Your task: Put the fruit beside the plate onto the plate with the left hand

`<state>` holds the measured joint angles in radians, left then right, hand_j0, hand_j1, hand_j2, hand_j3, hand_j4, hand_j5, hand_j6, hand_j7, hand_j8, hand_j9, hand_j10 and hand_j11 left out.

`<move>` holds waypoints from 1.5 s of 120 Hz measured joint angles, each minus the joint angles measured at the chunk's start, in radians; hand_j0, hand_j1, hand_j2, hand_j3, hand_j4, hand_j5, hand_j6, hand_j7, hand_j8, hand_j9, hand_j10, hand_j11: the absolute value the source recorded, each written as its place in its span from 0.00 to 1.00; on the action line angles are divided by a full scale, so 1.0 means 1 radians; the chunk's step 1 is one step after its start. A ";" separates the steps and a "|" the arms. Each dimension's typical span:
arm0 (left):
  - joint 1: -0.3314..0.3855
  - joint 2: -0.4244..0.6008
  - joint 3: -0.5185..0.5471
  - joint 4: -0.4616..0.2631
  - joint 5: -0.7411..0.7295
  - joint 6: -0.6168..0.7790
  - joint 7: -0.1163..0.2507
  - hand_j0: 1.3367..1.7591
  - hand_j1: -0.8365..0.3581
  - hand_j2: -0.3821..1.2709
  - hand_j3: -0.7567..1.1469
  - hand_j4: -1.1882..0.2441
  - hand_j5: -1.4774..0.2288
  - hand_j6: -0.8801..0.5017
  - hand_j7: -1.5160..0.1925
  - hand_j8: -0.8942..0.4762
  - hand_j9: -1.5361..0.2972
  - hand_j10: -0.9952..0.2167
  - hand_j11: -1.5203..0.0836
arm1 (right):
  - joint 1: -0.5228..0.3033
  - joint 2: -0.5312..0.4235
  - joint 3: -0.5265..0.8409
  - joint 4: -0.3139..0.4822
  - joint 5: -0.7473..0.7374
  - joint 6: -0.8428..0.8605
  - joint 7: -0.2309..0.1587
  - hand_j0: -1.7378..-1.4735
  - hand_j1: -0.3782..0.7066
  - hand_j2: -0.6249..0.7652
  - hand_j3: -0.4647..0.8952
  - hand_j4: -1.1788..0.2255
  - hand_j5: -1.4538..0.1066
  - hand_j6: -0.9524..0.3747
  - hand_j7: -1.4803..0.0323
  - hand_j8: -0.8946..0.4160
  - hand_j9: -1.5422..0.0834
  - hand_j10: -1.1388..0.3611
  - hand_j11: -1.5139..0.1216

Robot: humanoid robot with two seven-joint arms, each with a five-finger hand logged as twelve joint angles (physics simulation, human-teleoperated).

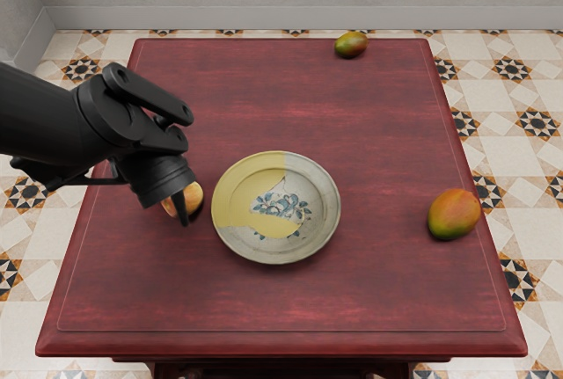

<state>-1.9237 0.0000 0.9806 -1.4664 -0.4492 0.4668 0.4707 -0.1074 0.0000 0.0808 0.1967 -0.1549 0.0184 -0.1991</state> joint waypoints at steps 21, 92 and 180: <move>0.005 0.000 -0.001 0.000 0.002 0.003 0.000 0.76 0.73 0.26 0.40 0.64 0.66 0.44 0.69 0.46 0.65 0.60 0.73 | 0.000 0.000 0.000 0.000 0.000 0.000 0.000 0.30 0.05 0.45 0.34 0.82 0.91 0.70 0.96 0.67 0.93 0.74 0.91; 0.005 0.000 -0.005 0.000 0.001 0.025 -0.001 0.76 0.67 0.27 0.40 0.60 0.62 0.40 0.64 0.42 0.61 0.55 0.69 | 0.000 0.000 0.000 0.000 0.000 0.000 0.000 0.30 0.05 0.45 0.34 0.82 0.91 0.70 0.96 0.67 0.93 0.74 0.91; 0.025 0.000 -0.021 0.001 -0.002 0.028 -0.002 0.76 0.52 0.42 0.40 0.47 0.43 0.31 0.45 0.28 0.43 0.35 0.48 | 0.000 0.000 0.000 0.000 0.000 0.000 0.000 0.30 0.05 0.45 0.34 0.82 0.91 0.70 0.96 0.67 0.93 0.74 0.91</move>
<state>-1.8990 0.0000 0.9598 -1.4656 -0.4509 0.4949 0.4688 -0.1074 0.0000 0.0804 0.1966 -0.1549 0.0184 -0.1994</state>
